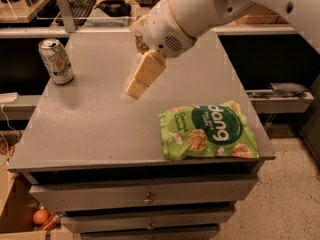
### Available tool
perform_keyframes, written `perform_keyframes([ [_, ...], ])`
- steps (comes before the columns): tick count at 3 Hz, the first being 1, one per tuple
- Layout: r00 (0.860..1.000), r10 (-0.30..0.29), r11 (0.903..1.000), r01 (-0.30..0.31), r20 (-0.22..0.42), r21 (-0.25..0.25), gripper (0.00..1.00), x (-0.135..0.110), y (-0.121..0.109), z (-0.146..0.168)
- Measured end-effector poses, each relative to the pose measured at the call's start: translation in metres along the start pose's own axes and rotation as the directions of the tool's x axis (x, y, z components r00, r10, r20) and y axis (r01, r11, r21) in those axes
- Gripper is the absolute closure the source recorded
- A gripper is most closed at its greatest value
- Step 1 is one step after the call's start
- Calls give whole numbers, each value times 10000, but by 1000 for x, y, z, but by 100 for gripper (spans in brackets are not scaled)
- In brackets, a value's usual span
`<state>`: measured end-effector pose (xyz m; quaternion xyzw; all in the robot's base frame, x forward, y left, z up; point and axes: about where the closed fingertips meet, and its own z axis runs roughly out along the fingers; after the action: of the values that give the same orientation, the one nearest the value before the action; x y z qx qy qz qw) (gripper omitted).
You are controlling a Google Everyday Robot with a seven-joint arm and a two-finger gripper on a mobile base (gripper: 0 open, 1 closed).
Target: Knock 7up can over
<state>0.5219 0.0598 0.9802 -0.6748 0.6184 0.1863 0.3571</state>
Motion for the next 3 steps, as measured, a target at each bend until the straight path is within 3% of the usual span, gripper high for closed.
perform_keyframes([
  [1,9996,25,9997,-32,293,245,0,-7,-6,6],
  [2,9926,-79,9987,18,1212,502,0,-24,-42,44],
  [3,9745,-244,9965,58,2233,834,0,-43,-92,104],
])
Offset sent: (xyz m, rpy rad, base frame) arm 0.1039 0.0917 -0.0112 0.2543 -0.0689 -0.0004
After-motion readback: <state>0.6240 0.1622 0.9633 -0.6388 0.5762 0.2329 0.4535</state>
